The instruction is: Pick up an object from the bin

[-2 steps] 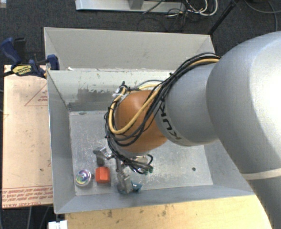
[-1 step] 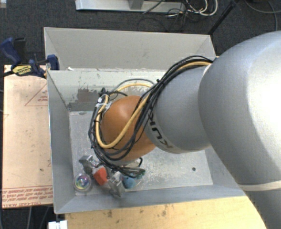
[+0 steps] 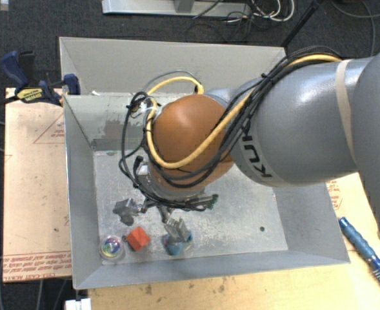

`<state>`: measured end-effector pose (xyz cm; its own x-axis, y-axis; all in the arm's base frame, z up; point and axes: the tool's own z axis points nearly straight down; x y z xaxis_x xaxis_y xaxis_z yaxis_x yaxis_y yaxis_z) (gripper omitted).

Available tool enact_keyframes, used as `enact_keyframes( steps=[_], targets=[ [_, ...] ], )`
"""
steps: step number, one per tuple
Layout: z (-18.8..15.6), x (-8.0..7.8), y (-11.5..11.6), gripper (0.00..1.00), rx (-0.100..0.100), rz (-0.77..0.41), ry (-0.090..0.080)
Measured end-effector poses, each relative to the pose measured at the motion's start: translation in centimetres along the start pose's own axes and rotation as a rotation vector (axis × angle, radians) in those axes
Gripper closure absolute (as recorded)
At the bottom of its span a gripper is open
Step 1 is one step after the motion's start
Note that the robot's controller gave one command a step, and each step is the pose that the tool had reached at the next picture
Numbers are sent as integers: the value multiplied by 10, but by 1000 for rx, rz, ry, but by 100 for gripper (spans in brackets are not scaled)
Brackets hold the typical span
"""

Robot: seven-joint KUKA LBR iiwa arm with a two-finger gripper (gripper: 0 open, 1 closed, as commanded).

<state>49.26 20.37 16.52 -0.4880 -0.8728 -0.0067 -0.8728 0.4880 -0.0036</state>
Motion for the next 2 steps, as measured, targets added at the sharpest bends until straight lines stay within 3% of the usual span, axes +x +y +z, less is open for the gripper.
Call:
enact_keyframes(
  steps=[1, 2],
  targets=[
    [85, 6, 3, 0, -10, -37, 11],
    [96, 22, -55, 0, -1, 38, 4]
  ],
)
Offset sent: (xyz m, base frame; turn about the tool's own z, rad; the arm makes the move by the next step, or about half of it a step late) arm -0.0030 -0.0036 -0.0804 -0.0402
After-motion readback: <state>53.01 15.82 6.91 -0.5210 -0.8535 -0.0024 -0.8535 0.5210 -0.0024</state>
